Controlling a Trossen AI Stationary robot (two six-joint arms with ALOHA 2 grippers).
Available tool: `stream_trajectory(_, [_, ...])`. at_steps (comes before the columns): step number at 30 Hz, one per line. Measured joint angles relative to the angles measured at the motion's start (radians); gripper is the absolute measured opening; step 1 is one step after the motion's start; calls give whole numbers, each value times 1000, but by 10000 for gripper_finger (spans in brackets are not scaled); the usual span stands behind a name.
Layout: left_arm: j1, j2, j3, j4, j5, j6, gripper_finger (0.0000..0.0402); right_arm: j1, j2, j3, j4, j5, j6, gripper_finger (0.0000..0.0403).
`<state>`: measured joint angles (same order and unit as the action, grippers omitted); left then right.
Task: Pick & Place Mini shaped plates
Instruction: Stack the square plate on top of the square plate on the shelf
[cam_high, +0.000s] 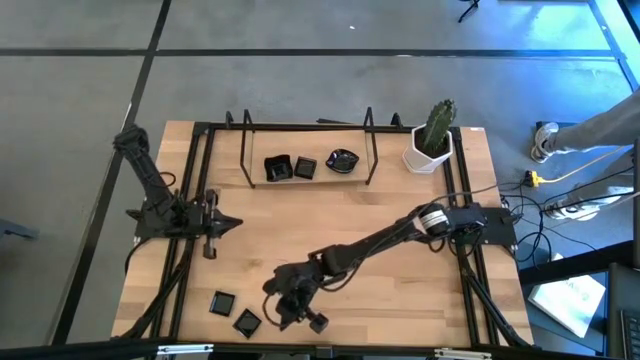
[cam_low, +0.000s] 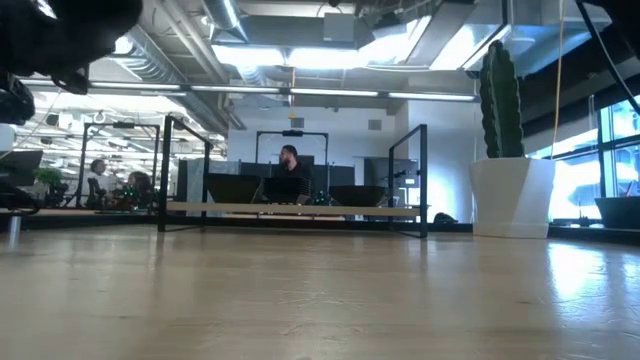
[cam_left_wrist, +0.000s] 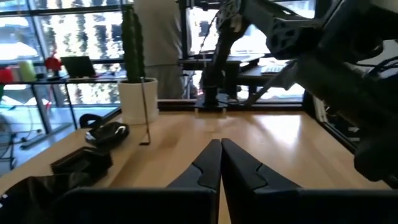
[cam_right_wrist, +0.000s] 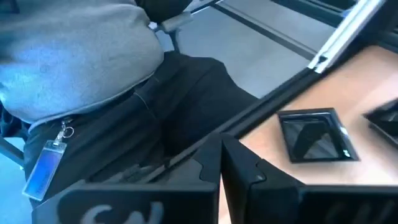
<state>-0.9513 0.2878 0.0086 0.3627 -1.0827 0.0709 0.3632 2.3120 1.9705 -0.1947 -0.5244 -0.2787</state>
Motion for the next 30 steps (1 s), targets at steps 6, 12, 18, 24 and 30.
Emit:
stream_trajectory(6, [-49,0,0,-12,1,19,2,10,-17,-2,25,-58,-71,10])
stream_trajectory(12, [-113,0,0,-11,0,53,9,61,-184,0,-50,1,-219,4])
stream_trajectory(18, [-150,0,0,-36,-109,61,3,65,-397,-115,-57,149,-276,3])
stream_trajectory(24, [-154,1,0,-46,-119,13,6,40,-638,-473,179,256,-231,2])
stream_trajectory(30, [-154,1,0,-58,-74,13,4,-16,-914,-857,421,300,-92,1])
